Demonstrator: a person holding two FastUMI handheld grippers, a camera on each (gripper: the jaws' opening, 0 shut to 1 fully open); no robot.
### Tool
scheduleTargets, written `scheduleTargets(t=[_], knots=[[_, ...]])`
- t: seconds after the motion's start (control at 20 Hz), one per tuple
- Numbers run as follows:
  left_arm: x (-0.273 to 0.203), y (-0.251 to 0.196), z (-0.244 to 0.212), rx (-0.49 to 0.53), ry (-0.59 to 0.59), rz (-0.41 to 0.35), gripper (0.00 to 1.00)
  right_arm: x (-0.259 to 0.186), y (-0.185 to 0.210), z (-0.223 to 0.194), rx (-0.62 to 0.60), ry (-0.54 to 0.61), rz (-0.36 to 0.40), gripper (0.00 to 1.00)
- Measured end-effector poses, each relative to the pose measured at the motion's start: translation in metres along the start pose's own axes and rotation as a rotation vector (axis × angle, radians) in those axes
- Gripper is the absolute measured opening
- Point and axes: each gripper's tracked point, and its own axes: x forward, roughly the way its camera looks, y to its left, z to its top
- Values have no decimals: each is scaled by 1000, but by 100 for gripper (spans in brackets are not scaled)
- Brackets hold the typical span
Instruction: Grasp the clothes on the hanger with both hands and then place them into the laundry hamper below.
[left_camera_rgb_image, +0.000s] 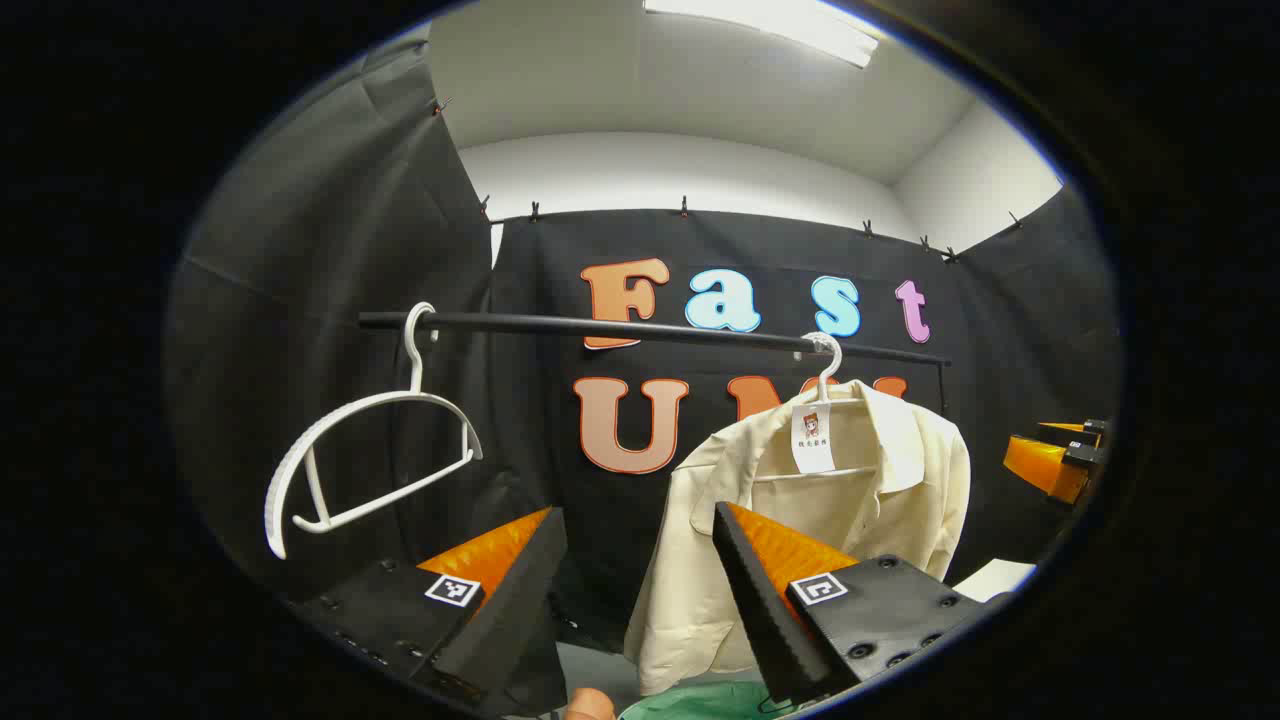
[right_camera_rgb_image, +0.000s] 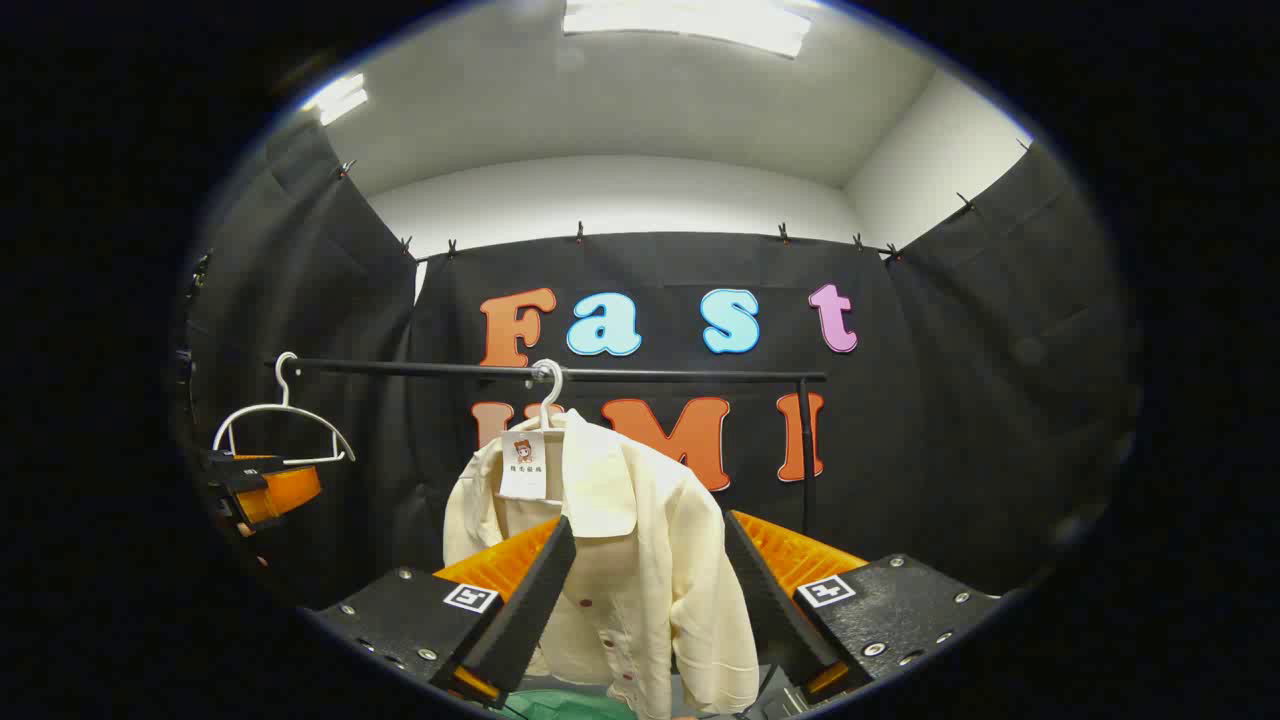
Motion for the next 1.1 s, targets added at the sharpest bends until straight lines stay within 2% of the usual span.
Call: scheduleTargets(t=[0.1, 0.25, 0.35, 0.4, 0.65, 0.7, 1.1], knots=[[-4, -4, 2, -4, -7, -9, 100, 0, 1, 1, -5, -4, 8, 93], [-8, -5, 4, 5, -11, -7, 93, -5, 4, -2, -9, -2, 25, 93], [-9, -7, 5, 5, -8, -8, 93, -6, 3, -5, -7, 1, 31, 93], [-9, -7, 5, 8, -8, -8, 96, -5, 2, -7, -6, 1, 31, 93], [-12, -6, 12, 14, -35, -2, 96, 1, -3, -13, -12, 12, 24, 93], [-12, -6, 12, 12, -36, -3, 93, 2, -3, -15, -11, 15, 23, 93], [-9, 0, 7, 12, -32, 7, 93, 7, 2, -33, -7, 42, 37, 93]])
